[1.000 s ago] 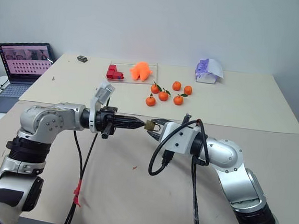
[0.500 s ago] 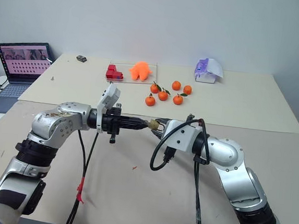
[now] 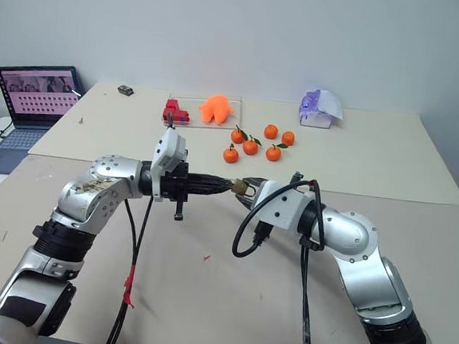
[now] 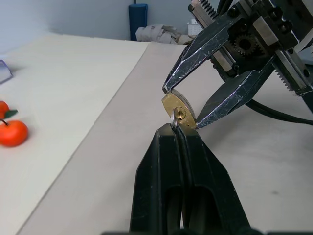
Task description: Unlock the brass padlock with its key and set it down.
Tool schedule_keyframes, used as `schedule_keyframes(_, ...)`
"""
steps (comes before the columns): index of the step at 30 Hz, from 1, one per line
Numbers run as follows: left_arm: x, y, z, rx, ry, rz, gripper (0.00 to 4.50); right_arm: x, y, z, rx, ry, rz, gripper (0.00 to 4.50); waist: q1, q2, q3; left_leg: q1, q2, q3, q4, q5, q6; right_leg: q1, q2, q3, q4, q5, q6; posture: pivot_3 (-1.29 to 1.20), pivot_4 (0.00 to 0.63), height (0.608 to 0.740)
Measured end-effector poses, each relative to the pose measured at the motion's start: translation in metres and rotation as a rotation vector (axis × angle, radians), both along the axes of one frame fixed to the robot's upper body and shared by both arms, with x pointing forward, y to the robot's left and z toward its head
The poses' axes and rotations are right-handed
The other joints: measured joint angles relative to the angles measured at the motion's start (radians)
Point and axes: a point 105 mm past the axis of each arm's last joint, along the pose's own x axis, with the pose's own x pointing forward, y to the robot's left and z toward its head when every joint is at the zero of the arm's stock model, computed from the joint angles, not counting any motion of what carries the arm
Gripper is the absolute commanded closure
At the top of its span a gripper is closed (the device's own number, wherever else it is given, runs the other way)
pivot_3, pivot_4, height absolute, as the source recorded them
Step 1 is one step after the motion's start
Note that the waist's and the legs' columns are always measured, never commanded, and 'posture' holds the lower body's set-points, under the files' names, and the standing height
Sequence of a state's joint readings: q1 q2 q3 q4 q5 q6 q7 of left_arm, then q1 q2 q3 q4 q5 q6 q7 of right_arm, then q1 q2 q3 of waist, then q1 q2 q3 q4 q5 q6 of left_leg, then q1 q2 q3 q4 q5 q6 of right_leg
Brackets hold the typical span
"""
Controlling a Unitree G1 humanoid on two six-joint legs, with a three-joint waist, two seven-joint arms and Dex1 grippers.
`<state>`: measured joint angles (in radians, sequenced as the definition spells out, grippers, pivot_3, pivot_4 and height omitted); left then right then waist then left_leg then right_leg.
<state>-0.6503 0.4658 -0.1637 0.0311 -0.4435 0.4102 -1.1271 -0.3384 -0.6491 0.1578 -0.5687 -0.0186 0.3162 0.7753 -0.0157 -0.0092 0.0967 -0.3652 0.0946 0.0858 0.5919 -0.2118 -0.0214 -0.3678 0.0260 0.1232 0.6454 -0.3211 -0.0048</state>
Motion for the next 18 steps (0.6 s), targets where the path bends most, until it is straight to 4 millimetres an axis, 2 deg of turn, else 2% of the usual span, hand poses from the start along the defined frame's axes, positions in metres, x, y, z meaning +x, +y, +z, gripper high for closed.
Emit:
schedule_keyframes(7,-0.001,0.001,-0.003,-0.020,-0.009,0.001,4.43,-0.001,0.000,0.000,-0.003,0.004,0.004,3.59,0.000,0.000,0.000,-0.001,0.000,0.000,0.001,0.000,0.000,0.000,0.000,0.000,0.000,0.000,0.000,0.00,0.150,0.689)
schedule_keyframes(12,-0.002,0.004,-0.012,-0.032,0.196,0.020,4.43,-0.003,0.004,-0.001,-0.002,0.006,0.021,3.59,-0.002,0.000,0.000,-0.001,0.000,0.000,0.001,0.000,0.000,0.000,0.000,0.000,0.000,0.000,0.000,0.00,0.150,0.689)
schedule_keyframes(14,-0.006,0.008,-0.018,-0.026,0.339,0.009,3.91,-0.008,0.009,0.001,0.003,0.003,0.048,3.59,-0.005,0.001,0.000,-0.002,0.000,-0.001,0.001,0.000,0.000,-0.001,0.001,-0.001,0.001,0.000,0.000,0.00,0.150,0.689)
schedule_keyframes(15,-0.012,0.009,-0.016,-0.065,0.433,-0.020,3.73,-0.009,0.010,0.001,0.004,0.003,0.054,3.59,-0.005,0.001,0.000,-0.002,0.000,-0.001,0.001,0.000,0.000,-0.001,0.001,-0.001,0.001,0.000,0.000,0.00,0.150,0.689)
schedule_keyframes(18,-0.020,0.014,-0.008,-0.116,0.540,-0.057,2.61,-0.009,0.010,0.001,0.008,0.006,0.058,3.59,-0.003,0.001,0.000,-0.002,0.000,-0.001,0.001,0.000,0.000,-0.001,0.001,-0.001,0.001,0.000,0.000,0.00,0.150,0.689)
